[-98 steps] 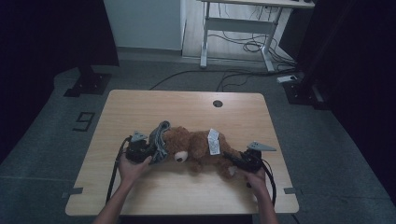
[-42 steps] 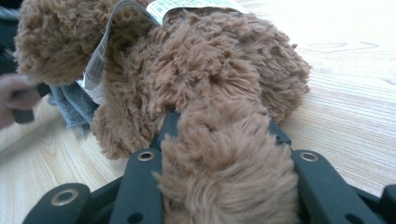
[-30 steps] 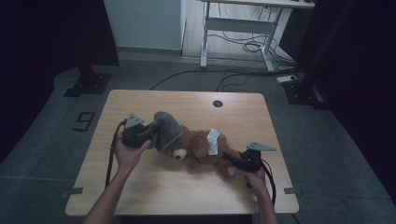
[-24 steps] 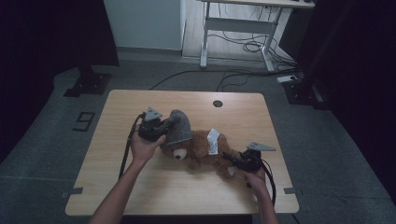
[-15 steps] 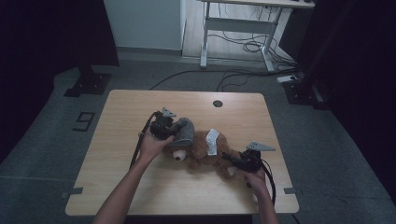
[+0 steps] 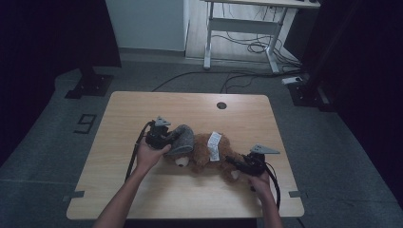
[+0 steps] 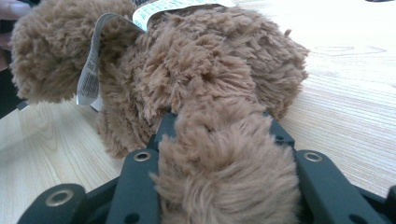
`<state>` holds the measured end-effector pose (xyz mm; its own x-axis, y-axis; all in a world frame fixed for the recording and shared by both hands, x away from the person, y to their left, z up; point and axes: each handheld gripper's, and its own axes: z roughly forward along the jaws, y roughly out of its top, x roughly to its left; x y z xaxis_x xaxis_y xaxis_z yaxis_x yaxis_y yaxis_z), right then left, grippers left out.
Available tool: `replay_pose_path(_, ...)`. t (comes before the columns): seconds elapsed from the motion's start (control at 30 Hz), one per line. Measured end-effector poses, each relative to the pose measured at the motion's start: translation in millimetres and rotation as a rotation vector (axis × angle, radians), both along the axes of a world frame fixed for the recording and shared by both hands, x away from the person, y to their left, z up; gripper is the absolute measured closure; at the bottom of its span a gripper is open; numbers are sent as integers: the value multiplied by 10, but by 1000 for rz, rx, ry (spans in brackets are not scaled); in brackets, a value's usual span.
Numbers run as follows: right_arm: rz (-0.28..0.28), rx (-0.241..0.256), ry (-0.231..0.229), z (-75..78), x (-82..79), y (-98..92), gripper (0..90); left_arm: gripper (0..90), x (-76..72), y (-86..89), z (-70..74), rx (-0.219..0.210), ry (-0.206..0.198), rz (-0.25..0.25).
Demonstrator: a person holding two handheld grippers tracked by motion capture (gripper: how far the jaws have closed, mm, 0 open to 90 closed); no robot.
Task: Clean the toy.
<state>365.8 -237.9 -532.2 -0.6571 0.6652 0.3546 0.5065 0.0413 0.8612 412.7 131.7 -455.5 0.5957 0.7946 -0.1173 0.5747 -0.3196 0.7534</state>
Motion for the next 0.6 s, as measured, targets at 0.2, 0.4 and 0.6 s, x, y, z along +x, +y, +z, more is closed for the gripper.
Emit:
replay_pose_path(0.2,10,1,13,26,-15,1,562,786,-77,34,-22,-7,-4,-6)
replay_pose_path(0.4,12,11,37,138,-46,-11,355,786,-214,130,-64,-44,-2,-19)
replay_pose_path(0.6,34,-67,41,241,-95,104,234,786,-400,232,-126,-73,-17,-32)
